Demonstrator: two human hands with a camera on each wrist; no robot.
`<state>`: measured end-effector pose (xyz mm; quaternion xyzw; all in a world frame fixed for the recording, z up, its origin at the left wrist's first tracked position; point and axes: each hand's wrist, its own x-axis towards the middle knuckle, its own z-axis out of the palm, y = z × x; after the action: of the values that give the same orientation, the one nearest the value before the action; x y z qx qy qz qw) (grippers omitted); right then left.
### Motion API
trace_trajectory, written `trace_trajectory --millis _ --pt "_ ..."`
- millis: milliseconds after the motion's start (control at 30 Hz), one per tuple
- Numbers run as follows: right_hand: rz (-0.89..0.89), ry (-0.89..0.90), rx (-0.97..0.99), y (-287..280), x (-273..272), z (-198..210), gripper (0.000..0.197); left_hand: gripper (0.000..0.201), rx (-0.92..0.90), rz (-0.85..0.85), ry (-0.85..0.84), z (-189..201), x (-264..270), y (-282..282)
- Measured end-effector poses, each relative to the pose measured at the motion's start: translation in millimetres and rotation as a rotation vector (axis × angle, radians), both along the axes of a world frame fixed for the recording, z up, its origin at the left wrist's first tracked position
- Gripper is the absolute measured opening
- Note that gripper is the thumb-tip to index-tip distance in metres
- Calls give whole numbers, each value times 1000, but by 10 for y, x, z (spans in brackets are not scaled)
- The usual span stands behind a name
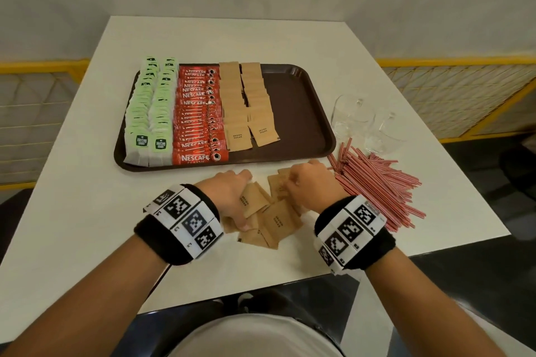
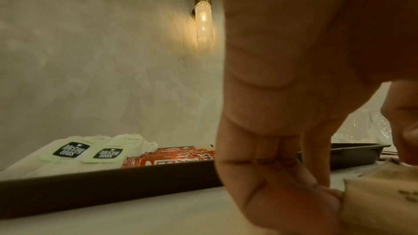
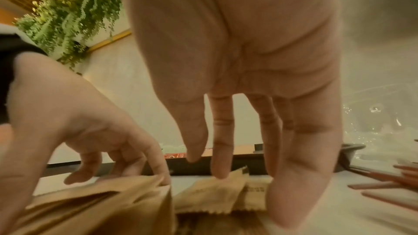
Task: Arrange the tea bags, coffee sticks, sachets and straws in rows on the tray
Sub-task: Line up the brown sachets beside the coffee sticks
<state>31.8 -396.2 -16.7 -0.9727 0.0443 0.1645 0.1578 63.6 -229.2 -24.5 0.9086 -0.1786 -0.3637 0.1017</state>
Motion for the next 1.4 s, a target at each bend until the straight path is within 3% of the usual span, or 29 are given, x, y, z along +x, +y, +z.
trace_trajectory --millis 133,300,400,567,767,867,1033,1133,1233,1333,1400 --pt "-69 32 0 54 61 -2 42 75 8 -3 -13 56 1 8" --pt "-130 46 -27 65 100 -36 59 92 -10 -39 -22 35 -92 -24" --pt "-139 78 -51 58 105 -49 65 92 10 -82 -76 -22 -159 -108" --pt "-162 98 43 78 93 -47 49 82 -47 -89 -41 -22 -115 -104" --pt "-194 125 210 79 108 -34 30 48 -77 -51 -25 -21 -100 -55" --pt "-197 120 289 62 130 -60 15 43 -87 -45 -52 -12 -95 -28" --pt "-143 0 345 -81 140 -13 22 27 -145 46 -113 11 -43 58" --pt "-150 -171 383 -167 122 90 9 25 -263 142 -38 39 5 161" --pt "-167 -224 503 -231 32 259 8 31 -418 157 88 139 58 288" --pt "-150 -105 647 -304 -129 411 10 24 -441 55 139 228 79 343" --pt "-67 69 555 -304 -211 386 17 22 -369 -37 137 242 63 284"
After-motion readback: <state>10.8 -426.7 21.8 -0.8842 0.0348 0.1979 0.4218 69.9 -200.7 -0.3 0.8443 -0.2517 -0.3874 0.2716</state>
